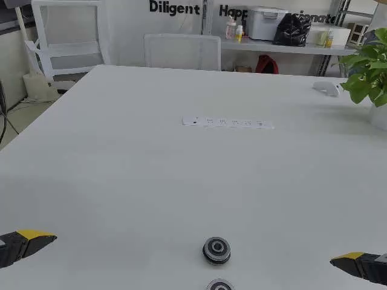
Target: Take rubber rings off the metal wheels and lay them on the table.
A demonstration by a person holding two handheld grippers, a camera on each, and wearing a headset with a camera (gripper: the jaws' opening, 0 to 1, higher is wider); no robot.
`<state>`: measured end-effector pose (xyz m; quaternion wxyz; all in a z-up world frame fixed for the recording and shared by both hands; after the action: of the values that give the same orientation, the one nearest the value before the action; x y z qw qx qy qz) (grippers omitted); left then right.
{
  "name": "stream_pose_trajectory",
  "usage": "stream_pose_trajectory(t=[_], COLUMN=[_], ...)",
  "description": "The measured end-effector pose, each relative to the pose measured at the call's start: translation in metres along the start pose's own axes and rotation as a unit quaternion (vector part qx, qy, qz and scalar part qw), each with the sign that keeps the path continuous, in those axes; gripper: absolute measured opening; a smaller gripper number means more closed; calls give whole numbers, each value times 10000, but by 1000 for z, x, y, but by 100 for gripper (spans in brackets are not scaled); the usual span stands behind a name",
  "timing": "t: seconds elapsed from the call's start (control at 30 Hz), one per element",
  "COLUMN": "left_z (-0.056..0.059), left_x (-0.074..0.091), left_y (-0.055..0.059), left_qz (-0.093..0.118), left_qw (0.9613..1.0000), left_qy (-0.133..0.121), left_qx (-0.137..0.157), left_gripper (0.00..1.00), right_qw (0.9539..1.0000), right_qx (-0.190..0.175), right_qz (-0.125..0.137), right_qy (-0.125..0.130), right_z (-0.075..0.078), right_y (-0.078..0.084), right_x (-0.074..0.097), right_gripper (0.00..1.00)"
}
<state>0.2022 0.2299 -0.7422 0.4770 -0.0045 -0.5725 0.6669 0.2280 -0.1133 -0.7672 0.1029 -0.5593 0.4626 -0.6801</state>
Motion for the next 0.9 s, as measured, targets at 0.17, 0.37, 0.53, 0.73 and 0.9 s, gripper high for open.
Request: stream_pose_trajectory(t=[0.17, 0.37, 0.53, 0.73, 0.9], left_z=[0, -1, -1, -1, -1], left_x=[-1, -1, -1, -2, -2], left_y=[1, 1, 1, 2, 3], left_qz=[-44, -26, -58, -97, -125], left_qw=[10000, 10000, 10000, 9999, 9999], left_qy=[1, -1, -1, -1, 9], left_qx=[33, 66, 67, 69, 84], left_gripper=[100, 100, 100, 100, 100], right_qw=[10000, 10000, 10000, 10000, 10000], right_qx=[12, 11, -4, -18, -22], right_qz=[-51, -70, -61, -56, -75], right_qy=[8, 44, 53, 51, 46], right_z=[0, 0, 0, 0, 0], right_y=[0, 1, 1, 1, 2], right_x=[-1, 0, 0, 0, 0], right_gripper=[99, 99, 99, 99, 99])
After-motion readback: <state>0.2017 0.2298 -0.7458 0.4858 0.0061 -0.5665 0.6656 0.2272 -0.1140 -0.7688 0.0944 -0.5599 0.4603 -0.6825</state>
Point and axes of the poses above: the centre of the closed fingertips' face, and the gripper's own axes: x roughly backward along the fingers, z roughly to its right, y roughly out of its underside, the point moved 7 cm from there along x, roughly backward along the fingers, and after that the axes turned 15 degrees about x, right-handed, at the moved point
